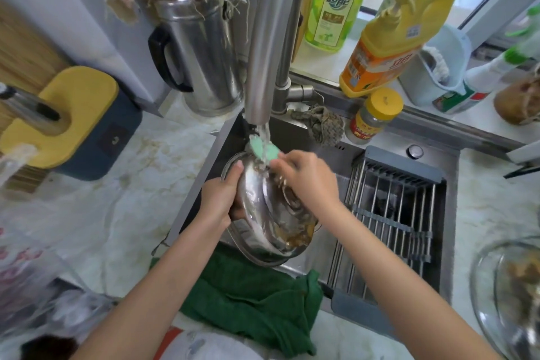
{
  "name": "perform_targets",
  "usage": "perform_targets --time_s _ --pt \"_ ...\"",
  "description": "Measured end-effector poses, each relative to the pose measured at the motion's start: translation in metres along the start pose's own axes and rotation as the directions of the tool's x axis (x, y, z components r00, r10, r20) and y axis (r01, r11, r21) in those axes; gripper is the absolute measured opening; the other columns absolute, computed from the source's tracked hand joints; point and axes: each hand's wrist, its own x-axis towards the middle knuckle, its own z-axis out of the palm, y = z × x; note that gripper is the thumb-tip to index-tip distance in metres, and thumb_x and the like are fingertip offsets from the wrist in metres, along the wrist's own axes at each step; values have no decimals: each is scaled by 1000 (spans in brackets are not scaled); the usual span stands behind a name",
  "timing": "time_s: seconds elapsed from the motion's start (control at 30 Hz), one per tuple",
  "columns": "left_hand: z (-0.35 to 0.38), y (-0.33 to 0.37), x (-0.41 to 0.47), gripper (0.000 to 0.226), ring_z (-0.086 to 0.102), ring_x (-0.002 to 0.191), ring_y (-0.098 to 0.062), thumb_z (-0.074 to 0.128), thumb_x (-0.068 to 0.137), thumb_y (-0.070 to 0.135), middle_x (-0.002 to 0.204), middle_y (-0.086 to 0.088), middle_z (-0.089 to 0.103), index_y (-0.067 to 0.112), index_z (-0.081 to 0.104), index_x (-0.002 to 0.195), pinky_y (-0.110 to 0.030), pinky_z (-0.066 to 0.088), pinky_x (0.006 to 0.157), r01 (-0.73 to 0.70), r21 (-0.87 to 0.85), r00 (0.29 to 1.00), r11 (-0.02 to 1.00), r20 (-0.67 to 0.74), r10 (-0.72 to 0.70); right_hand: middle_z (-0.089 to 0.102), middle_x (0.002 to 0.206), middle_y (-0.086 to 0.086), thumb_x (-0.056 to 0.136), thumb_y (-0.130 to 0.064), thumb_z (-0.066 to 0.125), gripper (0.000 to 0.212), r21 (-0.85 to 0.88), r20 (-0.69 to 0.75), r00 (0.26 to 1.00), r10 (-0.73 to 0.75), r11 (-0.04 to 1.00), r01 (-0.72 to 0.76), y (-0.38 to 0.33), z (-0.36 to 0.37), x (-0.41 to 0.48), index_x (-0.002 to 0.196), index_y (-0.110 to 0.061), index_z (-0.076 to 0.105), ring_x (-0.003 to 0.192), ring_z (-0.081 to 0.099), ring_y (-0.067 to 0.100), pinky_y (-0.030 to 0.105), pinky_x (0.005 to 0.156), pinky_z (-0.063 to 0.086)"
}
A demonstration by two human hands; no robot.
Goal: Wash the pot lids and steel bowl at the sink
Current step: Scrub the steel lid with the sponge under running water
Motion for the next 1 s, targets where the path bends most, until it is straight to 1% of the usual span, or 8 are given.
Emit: perform_targets --time_s 0.1,0.23,0.37,0.5,0.67,0.83,0.93,1.0 --pt "4 -3 -2 40 58 43 -15 64 88 45 60 -5 60 9 59 71 -21 43 37 18 8 1000 1000 6 -18 72 95 -4 89 -56 56 37 48 -24 991 132 990 -130 7 -4 11 110 -29 69 82 67 17 29 59 45" --pt "4 0 2 45 55 36 -12 59 90 50 52 -2 57 7 60 78 -19 40 35 57 -9 998 998 -15 -57 71 94 -10 87 -59 55 40 29 62 995 -77 997 75 -7 3 -26 114 -32 66 49 49 -1 22 47 37" --pt "9 -3 0 45 61 53 -19 62 88 48 71 -7 64 3 65 91 -22 45 38 52 7 999 999 17 -52 72 97 -2 90 -58 52 40 -4 -52 990 132 991 -132 5 -9 12 111 -29 68 88 67 20 30 63 45" --pt "3 -1 5 45 64 49 -16 59 90 49 73 -7 68 5 66 97 -22 46 38 83 -22 997 996 6 -83 68 76 -9 88 -59 53 40 11 45 998 -51 999 50 -13 -1 -34 114 -31 65 51 50 3 23 49 41" --pt "6 -2 3 43 67 61 -19 63 88 49 76 -7 69 6 65 90 -23 48 43 67 -8 998 998 14 -67 72 100 -4 91 -58 52 40 -12 -47 990 130 991 -131 -5 -6 9 111 -28 68 90 66 20 28 61 40" --pt "-2 0 10 42 71 74 -22 61 90 48 86 -8 74 8 68 101 -30 55 58 74 -47 997 996 13 -74 70 82 -8 87 -62 52 42 -5 28 998 -63 998 63 -15 1 -33 113 -33 65 58 54 6 25 52 39" --pt "1 -3 4 42 70 72 -20 63 88 48 86 -8 73 7 67 98 -24 53 51 64 -22 998 998 19 -64 72 95 -3 90 -58 52 40 -8 -46 993 108 994 -109 -8 -3 2 112 -28 67 85 66 19 28 61 41" --pt "-2 -3 4 41 70 73 -20 63 88 48 85 -7 73 9 67 96 -26 53 55 67 -44 998 997 3 -67 71 103 -6 91 -56 52 39 -4 -37 995 88 996 -88 -10 -1 -6 113 -27 67 85 66 17 28 61 40"
